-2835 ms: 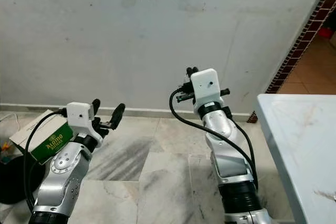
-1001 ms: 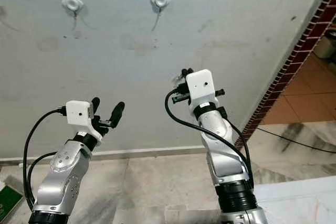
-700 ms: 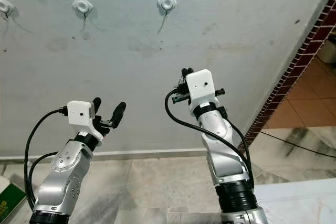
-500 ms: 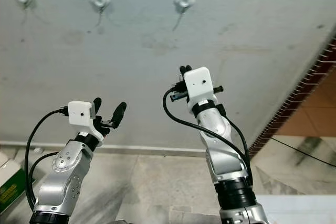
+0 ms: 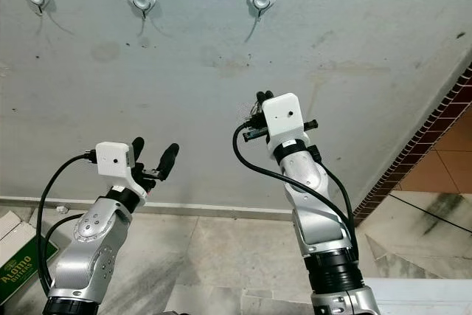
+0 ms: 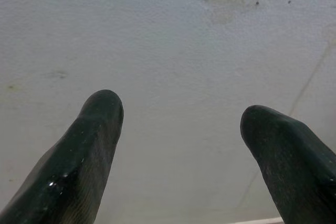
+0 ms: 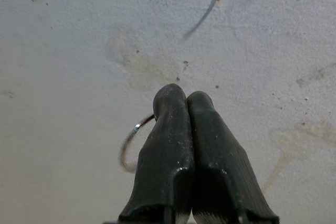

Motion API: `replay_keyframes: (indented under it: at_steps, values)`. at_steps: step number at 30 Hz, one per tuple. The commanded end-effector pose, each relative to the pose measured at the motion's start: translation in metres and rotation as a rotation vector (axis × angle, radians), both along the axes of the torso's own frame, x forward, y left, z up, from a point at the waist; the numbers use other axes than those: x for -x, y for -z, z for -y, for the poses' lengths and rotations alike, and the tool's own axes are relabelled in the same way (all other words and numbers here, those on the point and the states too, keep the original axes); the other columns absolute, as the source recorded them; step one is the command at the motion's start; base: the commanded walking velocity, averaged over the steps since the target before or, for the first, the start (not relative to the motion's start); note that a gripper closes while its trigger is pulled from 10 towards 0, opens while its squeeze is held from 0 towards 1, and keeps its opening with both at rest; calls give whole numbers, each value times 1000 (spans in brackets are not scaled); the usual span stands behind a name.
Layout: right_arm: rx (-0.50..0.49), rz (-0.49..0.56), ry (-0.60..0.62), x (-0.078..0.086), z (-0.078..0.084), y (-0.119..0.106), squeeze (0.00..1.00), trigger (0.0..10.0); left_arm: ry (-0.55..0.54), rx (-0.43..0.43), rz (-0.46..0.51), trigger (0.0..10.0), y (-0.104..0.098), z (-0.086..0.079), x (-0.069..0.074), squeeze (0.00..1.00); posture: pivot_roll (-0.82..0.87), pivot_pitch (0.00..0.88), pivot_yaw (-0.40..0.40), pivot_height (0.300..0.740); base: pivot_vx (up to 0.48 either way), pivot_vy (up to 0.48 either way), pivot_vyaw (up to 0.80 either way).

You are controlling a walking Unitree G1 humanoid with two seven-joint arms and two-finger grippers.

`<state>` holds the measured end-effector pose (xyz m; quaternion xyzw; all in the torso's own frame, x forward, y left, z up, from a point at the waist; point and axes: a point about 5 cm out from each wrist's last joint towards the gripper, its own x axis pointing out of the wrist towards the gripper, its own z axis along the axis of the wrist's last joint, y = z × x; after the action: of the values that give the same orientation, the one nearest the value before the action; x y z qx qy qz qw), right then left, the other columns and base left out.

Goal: Hang keys on a hook

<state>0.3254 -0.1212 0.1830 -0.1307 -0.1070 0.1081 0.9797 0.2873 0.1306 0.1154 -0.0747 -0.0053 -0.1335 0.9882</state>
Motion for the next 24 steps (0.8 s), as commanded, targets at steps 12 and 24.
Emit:
replay_keyframes:
  at_steps: [12, 24]
  values:
    - [-11, -49, 19, 44, 22, 11, 0, 10000, -12, -20, -18, 10000, -3, -16, 36, 0, -42, 89, 20, 740, 0, 0, 0]
    - [39, -167, 14, 79, 41, 32, 0, 10000, 1, -30, -86, 10000, 5, -26, 62, 0, -35, 94, 26, 740, 0, 0, 0]
